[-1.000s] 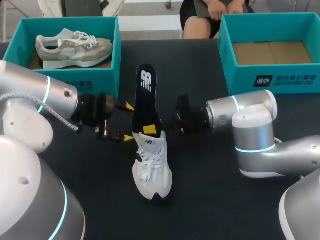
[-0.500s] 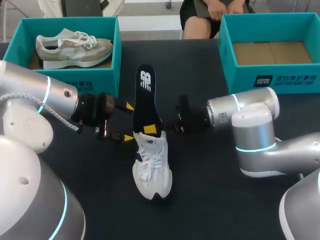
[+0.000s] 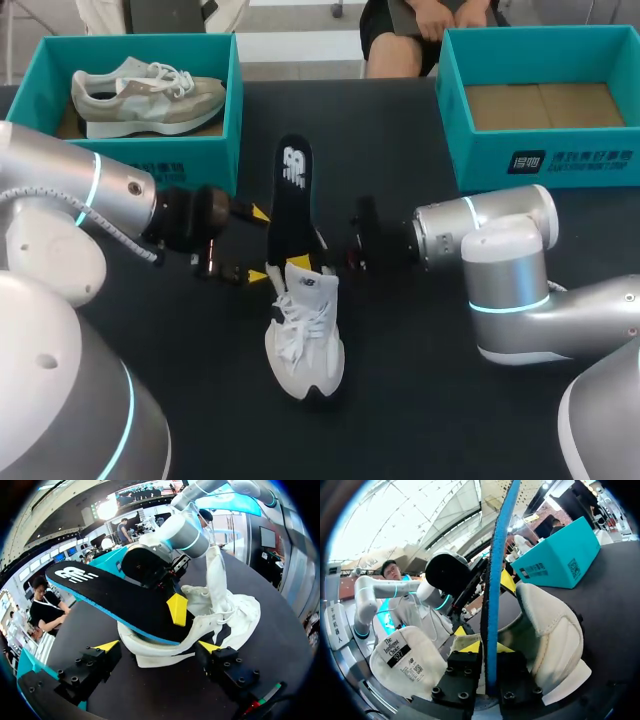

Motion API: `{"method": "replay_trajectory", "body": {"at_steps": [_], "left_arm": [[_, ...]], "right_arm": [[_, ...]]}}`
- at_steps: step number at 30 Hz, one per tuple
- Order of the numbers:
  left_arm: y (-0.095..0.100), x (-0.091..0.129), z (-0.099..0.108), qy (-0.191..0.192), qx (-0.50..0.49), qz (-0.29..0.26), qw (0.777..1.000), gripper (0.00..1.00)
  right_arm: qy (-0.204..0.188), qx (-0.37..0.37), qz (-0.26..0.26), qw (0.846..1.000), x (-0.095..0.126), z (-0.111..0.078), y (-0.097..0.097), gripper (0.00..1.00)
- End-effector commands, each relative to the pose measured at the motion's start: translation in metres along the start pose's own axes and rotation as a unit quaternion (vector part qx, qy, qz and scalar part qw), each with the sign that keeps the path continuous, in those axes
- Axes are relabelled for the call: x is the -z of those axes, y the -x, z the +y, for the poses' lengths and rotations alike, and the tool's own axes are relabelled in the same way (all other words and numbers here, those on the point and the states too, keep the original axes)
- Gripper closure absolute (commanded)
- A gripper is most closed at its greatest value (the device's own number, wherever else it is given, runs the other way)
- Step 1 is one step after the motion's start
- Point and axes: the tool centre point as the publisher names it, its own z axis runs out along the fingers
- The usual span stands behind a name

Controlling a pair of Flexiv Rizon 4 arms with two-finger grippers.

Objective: Take the shoe out of the shoebox, open the shoe tongue, remove and reinsert the insole, then place the shoe into the shoebox

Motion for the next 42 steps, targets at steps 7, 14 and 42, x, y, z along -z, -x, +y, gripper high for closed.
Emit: {"method": "replay_trajectory", "body": {"at_steps": [7,14,42], "left_arm": [[-0.001,0.0,-0.001,0.002,0.0,0.0,1.0,0.0],[-0.001,0.0,-0.001,0.002,0.0,0.0,1.0,0.0],[-0.001,0.0,-0.001,0.002,0.0,0.0,1.0,0.0]], "right_arm": [[-0.014,0.031,-0.022,0.999,0.005,0.019,-0.01,0.6],[-0.026,0.05,-0.021,0.998,0.009,0.036,-0.009,0.6],[-0.071,-0.045,-0.002,0.996,0.007,-0.003,-0.006,1.0]]}}
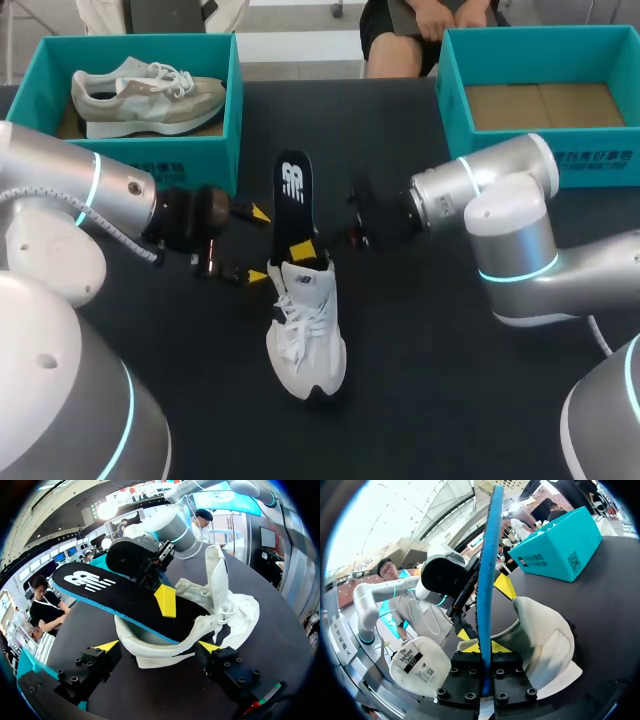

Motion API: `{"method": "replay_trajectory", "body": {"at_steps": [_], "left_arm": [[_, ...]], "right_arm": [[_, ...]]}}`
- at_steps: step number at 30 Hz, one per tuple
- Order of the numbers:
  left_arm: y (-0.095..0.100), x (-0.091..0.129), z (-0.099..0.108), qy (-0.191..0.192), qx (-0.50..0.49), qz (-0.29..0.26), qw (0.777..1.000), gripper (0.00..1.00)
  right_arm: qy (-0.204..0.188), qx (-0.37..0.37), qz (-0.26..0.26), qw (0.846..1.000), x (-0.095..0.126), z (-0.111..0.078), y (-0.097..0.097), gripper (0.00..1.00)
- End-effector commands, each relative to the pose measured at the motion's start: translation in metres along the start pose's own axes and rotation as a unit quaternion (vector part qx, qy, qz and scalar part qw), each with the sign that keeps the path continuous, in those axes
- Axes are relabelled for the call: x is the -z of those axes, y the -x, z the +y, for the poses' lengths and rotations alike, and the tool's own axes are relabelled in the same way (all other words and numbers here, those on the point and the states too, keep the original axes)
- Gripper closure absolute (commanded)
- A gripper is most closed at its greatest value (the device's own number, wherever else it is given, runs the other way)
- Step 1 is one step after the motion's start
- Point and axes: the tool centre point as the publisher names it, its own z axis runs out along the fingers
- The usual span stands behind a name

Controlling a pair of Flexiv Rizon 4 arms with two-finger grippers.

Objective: Take the shoe out of the shoebox, open the shoe tongue, remove and reinsert the insole, then place the shoe into the shoebox

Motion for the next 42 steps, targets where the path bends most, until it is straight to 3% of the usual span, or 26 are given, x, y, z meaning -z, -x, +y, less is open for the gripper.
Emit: {"method": "replay_trajectory", "body": {"at_steps": [1,7,8,9,12,15,21,23,24,36,42], "left_arm": [[-0.001,0.0,-0.001,0.002,0.0,0.0,1.0,0.0],[-0.001,0.0,-0.001,0.002,0.0,0.0,1.0,0.0],[-0.001,0.0,-0.001,0.002,0.0,0.0,1.0,0.0],[-0.001,0.0,-0.001,0.002,0.0,0.0,1.0,0.0],[-0.001,0.0,-0.001,0.002,0.0,0.0,1.0,0.0],[-0.001,0.0,-0.001,0.002,0.0,0.0,1.0,0.0],[-0.001,0.0,-0.001,0.002,0.0,0.0,1.0,0.0],[-0.001,0.0,-0.001,0.002,0.0,0.0,1.0,0.0],[-0.001,0.0,-0.001,0.002,0.0,0.0,1.0,0.0],[-0.001,0.0,-0.001,0.002,0.0,0.0,1.0,0.0],[-0.001,0.0,-0.001,0.002,0.0,0.0,1.0,0.0]], "right_arm": [[0.005,-0.008,-0.004,1.0,-0.006,-0.015,-0.004,1.0],[0.007,0.004,-0.012,1.0,-0.001,-0.007,-0.005,1.0],[0.006,0.01,-0.014,1.0,0.001,-0.004,-0.005,0.83],[0.004,0.015,-0.016,1.0,0.002,-0.001,-0.004,0.75],[0.001,0.034,-0.02,0.999,0.006,0.012,-0.004,0.78],[-0.003,0.045,-0.022,0.999,0.008,0.022,-0.003,0.73],[-0.01,0.052,-0.016,0.998,0.009,0.03,0.006,0.78],[-0.014,0.049,-0.012,0.999,0.008,0.03,0.008,0.86],[-0.015,0.047,-0.009,0.999,0.008,0.028,0.009,1.0],[-0.016,-0.022,0.005,1.0,-0.004,-0.019,0.002,1.0],[-0.018,-0.03,0.005,0.999,-0.002,-0.024,0.0,1.0]]}}
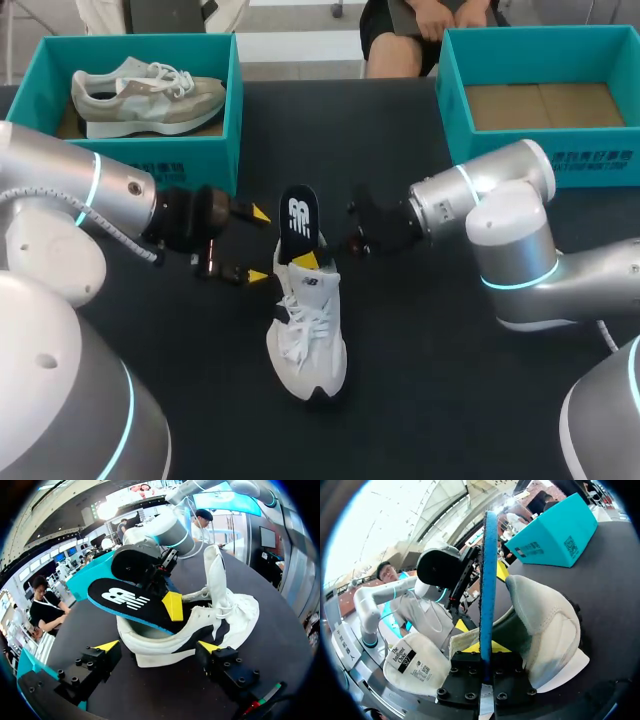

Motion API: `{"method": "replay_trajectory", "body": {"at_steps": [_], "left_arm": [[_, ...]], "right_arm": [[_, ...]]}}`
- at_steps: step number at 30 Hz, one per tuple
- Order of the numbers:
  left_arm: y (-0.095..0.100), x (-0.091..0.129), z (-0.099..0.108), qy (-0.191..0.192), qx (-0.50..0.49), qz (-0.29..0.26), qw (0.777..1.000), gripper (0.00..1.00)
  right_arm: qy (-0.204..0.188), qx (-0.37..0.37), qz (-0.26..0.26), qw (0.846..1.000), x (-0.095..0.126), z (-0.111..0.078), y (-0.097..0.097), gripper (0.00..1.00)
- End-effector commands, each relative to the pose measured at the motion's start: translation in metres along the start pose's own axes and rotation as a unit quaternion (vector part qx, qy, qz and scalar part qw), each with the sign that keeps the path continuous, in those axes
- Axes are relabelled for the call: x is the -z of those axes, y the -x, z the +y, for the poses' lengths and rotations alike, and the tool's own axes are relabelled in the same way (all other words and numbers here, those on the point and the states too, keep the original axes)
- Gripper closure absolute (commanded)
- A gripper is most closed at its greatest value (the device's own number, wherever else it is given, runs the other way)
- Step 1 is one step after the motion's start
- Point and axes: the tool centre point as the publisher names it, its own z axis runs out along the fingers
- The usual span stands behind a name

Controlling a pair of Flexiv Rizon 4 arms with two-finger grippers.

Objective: Take the shoe out of the shoebox, open the shoe tongue, remove and reinsert the insole, then place the shoe into the shoebox

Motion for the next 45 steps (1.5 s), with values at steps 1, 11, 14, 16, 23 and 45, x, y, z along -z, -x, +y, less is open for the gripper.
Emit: {"method": "replay_trajectory", "body": {"at_steps": [1,11,14,16,23,45], "left_arm": [[-0.001,0.0,-0.001,0.002,0.0,0.0,1.0,0.0],[-0.001,0.0,-0.001,0.002,0.0,0.0,1.0,0.0],[-0.001,0.0,-0.001,0.002,0.0,0.0,1.0,0.0],[-0.001,0.0,-0.001,0.002,0.0,0.0,1.0,0.0],[-0.001,0.0,-0.001,0.002,0.0,0.0,1.0,0.0],[-0.001,0.0,-0.001,0.002,0.0,0.0,1.0,0.0]], "right_arm": [[-0.001,0.003,-0.008,1.0,0.001,-0.005,-0.003,1.0],[-0.016,0.05,-0.019,0.998,0.012,0.031,-0.004,0.78],[-0.021,0.058,-0.019,0.998,0.014,0.037,-0.001,0.79],[-0.024,0.061,-0.017,0.998,0.015,0.041,0.001,0.8],[-0.041,0.037,-0.002,0.998,0.01,0.032,0.004,1.0],[-0.066,-0.006,-0.009,0.998,0.008,0.018,-0.015,0.74]]}}
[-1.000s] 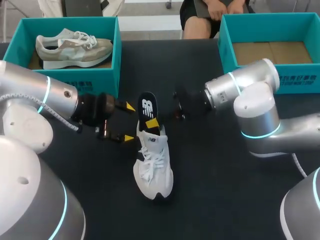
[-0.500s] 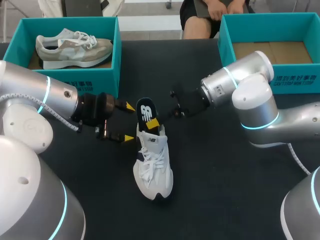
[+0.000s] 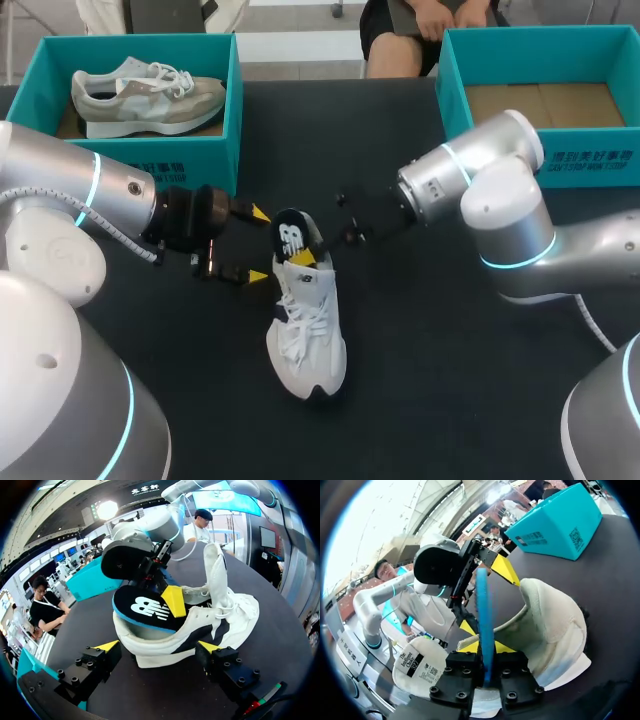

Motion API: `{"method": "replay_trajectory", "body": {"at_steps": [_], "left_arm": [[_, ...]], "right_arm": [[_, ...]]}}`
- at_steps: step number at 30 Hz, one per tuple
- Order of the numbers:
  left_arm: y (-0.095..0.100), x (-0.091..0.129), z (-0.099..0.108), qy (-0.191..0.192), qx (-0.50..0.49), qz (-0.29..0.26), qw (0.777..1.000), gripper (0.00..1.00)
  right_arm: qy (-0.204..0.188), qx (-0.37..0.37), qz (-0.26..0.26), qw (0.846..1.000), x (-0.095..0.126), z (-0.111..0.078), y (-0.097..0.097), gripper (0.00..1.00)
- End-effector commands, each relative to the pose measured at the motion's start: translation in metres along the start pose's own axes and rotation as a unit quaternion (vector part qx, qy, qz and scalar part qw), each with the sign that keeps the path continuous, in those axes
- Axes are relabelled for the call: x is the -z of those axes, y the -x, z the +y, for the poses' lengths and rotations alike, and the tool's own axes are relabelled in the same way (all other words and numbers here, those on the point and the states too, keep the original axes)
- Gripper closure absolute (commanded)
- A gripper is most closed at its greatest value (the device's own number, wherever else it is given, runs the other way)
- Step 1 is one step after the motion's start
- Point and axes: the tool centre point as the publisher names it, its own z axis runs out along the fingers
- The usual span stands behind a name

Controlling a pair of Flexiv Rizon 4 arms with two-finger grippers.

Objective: Take the shoe out of the shoebox, open the shoe tongue, remove and reinsert the insole, then place the shoe into the shoebox

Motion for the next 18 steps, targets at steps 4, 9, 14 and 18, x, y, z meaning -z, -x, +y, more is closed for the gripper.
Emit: {"method": "replay_trajectory", "body": {"at_steps": [4,9,14,18], "left_arm": [[-0.001,0.0,-0.001,0.002,0.0,0.0,1.0,0.0],[-0.001,0.0,-0.001,0.002,0.0,0.0,1.0,0.0],[-0.001,0.0,-0.001,0.002,0.0,0.0,1.0,0.0],[-0.001,0.0,-0.001,0.002,0.0,0.0,1.0,0.0]], "right_arm": [[-0.006,0.021,-0.017,1.0,0.014,0.016,-0.007,0.75],[-0.013,0.031,-0.014,0.999,0.015,0.025,0.001,0.76],[-0.024,0.012,-0.005,1.0,0.011,0.021,0.012,1.0],[-0.034,-0.011,-0.003,0.999,0.007,0.012,0.009,1.0]]}}
